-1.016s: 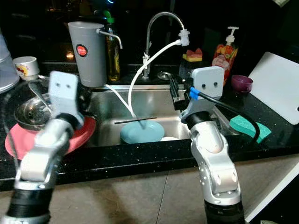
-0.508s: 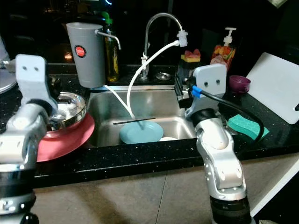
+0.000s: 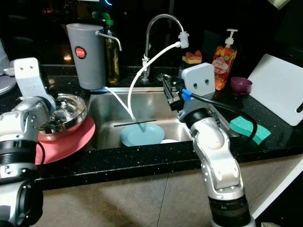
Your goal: Kitchen organization
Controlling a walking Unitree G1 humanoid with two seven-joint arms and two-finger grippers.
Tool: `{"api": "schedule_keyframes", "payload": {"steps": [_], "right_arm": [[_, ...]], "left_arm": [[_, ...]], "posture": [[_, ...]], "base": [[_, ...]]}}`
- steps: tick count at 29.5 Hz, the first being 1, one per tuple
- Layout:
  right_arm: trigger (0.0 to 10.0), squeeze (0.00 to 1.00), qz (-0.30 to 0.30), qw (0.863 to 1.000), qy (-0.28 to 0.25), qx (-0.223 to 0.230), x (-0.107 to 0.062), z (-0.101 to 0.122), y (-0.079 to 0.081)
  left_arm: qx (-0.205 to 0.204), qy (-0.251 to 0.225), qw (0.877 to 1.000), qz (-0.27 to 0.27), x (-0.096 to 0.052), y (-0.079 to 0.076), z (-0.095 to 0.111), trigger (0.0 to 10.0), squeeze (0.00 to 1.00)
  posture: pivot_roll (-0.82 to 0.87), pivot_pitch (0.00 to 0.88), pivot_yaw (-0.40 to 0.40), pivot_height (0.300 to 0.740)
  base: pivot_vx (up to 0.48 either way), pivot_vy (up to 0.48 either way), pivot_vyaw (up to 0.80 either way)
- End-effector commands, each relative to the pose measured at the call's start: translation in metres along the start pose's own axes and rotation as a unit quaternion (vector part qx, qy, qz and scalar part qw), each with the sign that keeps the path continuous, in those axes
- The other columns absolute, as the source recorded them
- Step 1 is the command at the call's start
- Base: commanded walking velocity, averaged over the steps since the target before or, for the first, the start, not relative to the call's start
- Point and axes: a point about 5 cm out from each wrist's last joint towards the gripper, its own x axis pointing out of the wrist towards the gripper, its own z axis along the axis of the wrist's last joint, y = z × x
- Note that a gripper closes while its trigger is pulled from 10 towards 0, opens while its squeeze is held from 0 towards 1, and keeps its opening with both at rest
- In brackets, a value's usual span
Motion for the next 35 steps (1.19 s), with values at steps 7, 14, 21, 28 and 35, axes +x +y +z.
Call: {"api": "schedule_keyframes", "payload": {"steps": [7, 14, 21, 28, 35], "right_arm": [[10.0, 0.0, 0.001, 1.0, -0.003, 0.007, -0.001, -0.002, 0.002], [10.0, 0.0, 0.001, 1.0, -0.008, 0.011, 0.001, -0.001, 0.005], [10.0, 0.0, -0.001, 1.0, -0.009, 0.011, 0.002, 0.0, 0.004], [10.0, 0.0, -0.002, 1.0, -0.008, 0.014, 0.001, -0.002, 0.004], [10.0, 0.0, 0.0, 1.0, -0.008, 0.016, 0.002, -0.003, 0.005]], "left_arm": [[-0.002, -0.001, 1.0, 0.027, 0.0, -0.003, 0.008, 10.0, 1.0], [-0.014, 0.012, 1.0, 0.026, 0.001, -0.008, 0.002, 10.0, 0.0], [0.056, -0.082, 0.995, 0.007, -0.009, -0.024, 0.031, 10.0, 0.0], [0.01, -0.075, 0.997, 0.03, -0.027, -0.034, 0.024, 10.0, 0.0], [-0.035, -0.039, 0.995, 0.088, -0.04, -0.033, 0.0, 10.0, 0.0]], "posture": [[0.04, 0.032, -0.061, 0.74], [0.04, 0.031, -0.059, 0.74], [0.04, 0.032, -0.052, 0.74], [0.04, 0.034, -0.053, 0.74], [0.05, 0.04, -0.059, 0.74]], "base": [[0.0, 0.0, 0.0], [0.0, 0.0, 0.0], [0.0, 0.0, 0.0], [0.0, 0.0, 0.0], [0.0, 0.0, 0.0]]}}
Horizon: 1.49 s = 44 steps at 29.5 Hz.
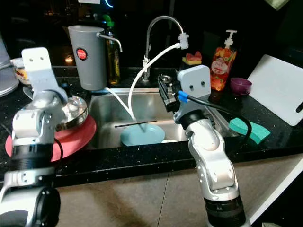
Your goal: Kitchen organization
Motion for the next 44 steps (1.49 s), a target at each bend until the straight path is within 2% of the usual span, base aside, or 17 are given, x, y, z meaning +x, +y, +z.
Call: {"api": "schedule_keyframes", "payload": {"steps": [1, 7, 15, 20, 21, 23, 34, 35, 36, 37, 38, 39, 40, 44], "right_arm": [[10.0, 0.0, -0.002, 1.0, -0.001, 0.001, 0.0, -0.001, -0.002], [10.0, 0.0, -0.002, 1.0, -0.003, 0.001, 0.0, 0.0, -0.002], [10.0, 0.0, -0.004, 1.0, -0.003, 0.001, 0.0, 0.0, -0.002], [10.0, 0.0, -0.004, 1.0, -0.003, 0.001, 0.0, 0.0, -0.003], [10.0, 0.0, -0.004, 1.0, -0.004, 0.0, 0.0, 0.0, -0.003], [10.0, 0.0, -0.004, 1.0, -0.005, 0.0, 0.001, 0.001, -0.003], [10.0, 0.0, -0.004, 1.0, -0.008, -0.001, 0.001, 0.003, -0.003], [10.0, 0.0, -0.004, 1.0, -0.008, -0.001, 0.001, 0.003, -0.003], [10.0, 0.0, -0.004, 1.0, -0.009, -0.001, 0.001, 0.003, -0.003], [10.0, 0.0, -0.005, 1.0, -0.009, -0.002, 0.001, 0.003, -0.003], [10.0, 0.0, -0.005, 1.0, -0.009, -0.002, 0.001, 0.003, -0.003], [10.0, 0.0, -0.005, 1.0, -0.009, -0.002, 0.001, 0.003, -0.003], [10.0, 0.0, -0.005, 1.0, -0.009, -0.002, 0.001, 0.003, -0.004], [10.0, 0.0, -0.005, 1.0, -0.009, -0.003, 0.001, 0.003, -0.004]], "left_arm": [[-0.001, 0.014, 1.0, 0.024, -0.001, 0.007, -0.006, 10.0, 0.0], [0.009, 0.007, 0.998, 0.057, 0.004, 0.02, -0.002, 10.0, 0.0], [-0.01, 0.026, 0.997, 0.078, 0.017, 0.036, 0.0, 10.0, 0.0], [-0.017, 0.04, 0.996, 0.079, 0.021, 0.038, -0.005, 10.0, 0.0], [-0.022, 0.059, 0.996, 0.067, 0.026, 0.037, -0.012, 10.0, 0.0], [-0.022, 0.068, 0.996, 0.055, 0.029, 0.035, -0.016, 10.0, 0.0], [-0.02, 0.089, 0.995, 0.047, 0.038, 0.034, -0.027, 10.0, 0.0], [-0.02, 0.09, 0.995, 0.048, 0.039, 0.035, -0.028, 7.5, 0.0], [-0.02, 0.09, 0.995, 0.048, 0.041, 0.035, -0.028, 5.6, 0.0], [-0.021, 0.088, 0.995, 0.048, 0.042, 0.035, -0.028, 2.8, 0.0], [-0.021, 0.088, 0.995, 0.048, 0.042, 0.035, -0.028, 2.8, 0.0], [-0.022, 0.087, 0.995, 0.047, 0.042, 0.035, -0.028, 0.3, 0.0], [-0.024, 0.087, 0.995, 0.046, 0.042, 0.035, -0.028, 0.0, 0.0], [-0.027, 0.086, 0.995, 0.045, 0.043, 0.035, -0.027, 0.0, 0.0]], "posture": [[0.05, 0.042, -0.064, 0.74], [0.05, 0.041, -0.061, 0.74], [0.05, 0.039, -0.059, 0.74], [0.05, 0.039, -0.061, 0.74], [0.05, 0.039, -0.063, 0.74], [0.05, 0.039, -0.063, 0.74], [0.04, 0.038, -0.064, 0.74], [0.04, 0.038, -0.064, 0.74], [0.04, 0.038, -0.064, 0.74], [0.04, 0.036, -0.064, 0.74], [0.04, 0.036, -0.064, 0.74], [0.04, 0.036, -0.064, 0.74], [0.03, 0.036, -0.065, 0.74], [0.04, 0.035, -0.067, 0.74]], "base": [[0.0, 0.0, 0.0], [0.0, 0.0, 0.0], [0.0, 0.0, 0.0], [0.0, 0.0, 0.0], [0.0, 0.0, 0.0], [0.0, 0.0, 0.0], [0.0, 0.0, 0.0], [0.0, 0.0, 0.0], [0.0, 0.0, 0.0], [0.0, 0.0, 0.0], [0.0, 0.0, 0.0], [0.0, 0.0, 0.0], [0.0, 0.0, 0.0], [0.0, 0.0, 0.0]]}}
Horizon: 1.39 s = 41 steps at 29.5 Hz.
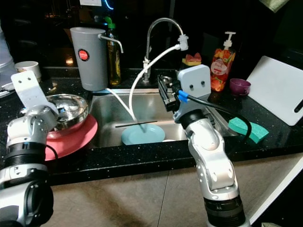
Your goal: Kitchen organization
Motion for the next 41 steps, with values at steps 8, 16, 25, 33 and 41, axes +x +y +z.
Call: {"api": "schedule_keyframes", "payload": {"steps": [8, 16, 25, 33, 41], "right_arm": [[10.0, 0.0, -0.003, 1.0, -0.008, -0.003, 0.002, 0.003, -0.003], [10.0, 0.0, -0.007, 1.0, -0.01, -0.001, 0.002, 0.004, -0.005], [10.0, 0.0, -0.035, 0.996, -0.034, 0.076, 0.007, 0.013, -0.013], [10.0, 0.0, -0.023, 0.99, -0.048, 0.133, 0.006, 0.021, -0.014], [10.0, 0.0, 0.064, 0.974, -0.062, 0.207, -0.001, 0.032, 0.002]], "left_arm": [[0.005, -0.026, 1.0, -0.002, 0.003, 0.002, 0.006, 0.0, 0.0], [0.026, -0.239, 0.961, -0.134, -0.033, -0.024, 0.053, 10.0, 0.0], [-0.004, -0.368, 0.86, -0.355, -0.098, -0.054, 0.089, 10.0, 0.0], [0.047, -0.302, 0.726, -0.616, -0.146, -0.074, 0.061, 10.0, 0.0], [0.066, -0.228, 0.658, -0.715, -0.164, -0.083, 0.021, 10.0, 0.0]], "posture": [[0.04, 0.03, -0.069, 0.74], [0.04, 0.026, -0.073, 0.74], [0.04, 0.025, -0.084, 0.74], [0.04, 0.023, -0.089, 0.74], [0.02, 0.033, -0.083, 0.74]], "base": [[0.0, 0.0, 0.0], [0.0, 0.0, 0.0], [0.0, 0.0, 0.0], [0.0, 0.0, 0.0], [0.0, 0.0, 0.0]]}}
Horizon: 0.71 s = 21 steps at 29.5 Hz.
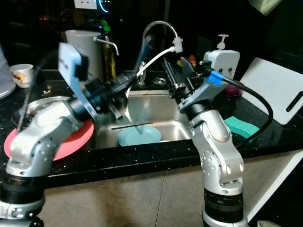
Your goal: Kitchen organization
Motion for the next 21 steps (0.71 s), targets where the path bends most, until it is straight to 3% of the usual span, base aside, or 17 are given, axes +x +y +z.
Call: {"api": "schedule_keyframes", "payload": {"steps": [1, 3, 7, 17, 18, 19, 21], "right_arm": [[10.0, 0.0, 0.03, 0.999, -0.001, 0.032, -0.003, 0.001, 0.007], [10.0, 0.0, 0.085, 0.994, -0.005, 0.073, -0.008, 0.006, 0.018], [10.0, 0.0, 0.111, 0.99, -0.002, 0.092, -0.009, 0.006, 0.022], [10.0, 0.0, 0.104, 0.986, -0.005, 0.128, -0.012, 0.008, 0.021], [2.7, 0.0, 0.104, 0.986, -0.004, 0.132, -0.013, 0.009, 0.02], [0.0, 0.0, 0.104, 0.985, -0.004, 0.138, -0.013, 0.009, 0.02], [0.0, 0.0, 0.104, 0.984, -0.002, 0.148, -0.013, 0.009, 0.02]], "left_arm": [[-0.004, -0.006, 1.0, -0.024, 0.003, -0.008, 0.003, 10.0, 0.0], [-0.014, -0.007, 0.999, -0.041, 0.005, -0.013, 0.003, 10.0, 0.0], [-0.017, -0.006, 0.999, -0.049, 0.005, -0.016, 0.003, 10.0, 0.0], [-0.02, 0.015, 0.995, -0.092, 0.001, -0.026, -0.005, 10.0, 0.0], [-0.019, 0.016, 0.996, -0.09, 0.001, -0.025, -0.005, 10.0, 0.0], [-0.018, 0.017, 0.996, -0.087, 0.0, -0.024, -0.006, 10.0, 0.0], [-0.017, 0.018, 0.996, -0.083, 0.0, -0.023, -0.006, 10.0, 0.0]], "posture": [[0.01, 0.033, -0.084, 0.74], [0.01, 0.035, -0.086, 0.74], [0.01, 0.037, -0.087, 0.74], [0.01, 0.037, -0.089, 0.74], [0.01, 0.037, -0.089, 0.74], [0.01, 0.037, -0.089, 0.74], [0.01, 0.038, -0.09, 0.74]], "base": [[0.0, 0.0, 0.0], [0.0, 0.0, 0.0], [0.0, 0.0, 0.0], [0.0, 0.0, 0.0], [0.0, 0.0, 0.0], [0.0, 0.0, 0.0], [0.0, 0.0, 0.0]]}}
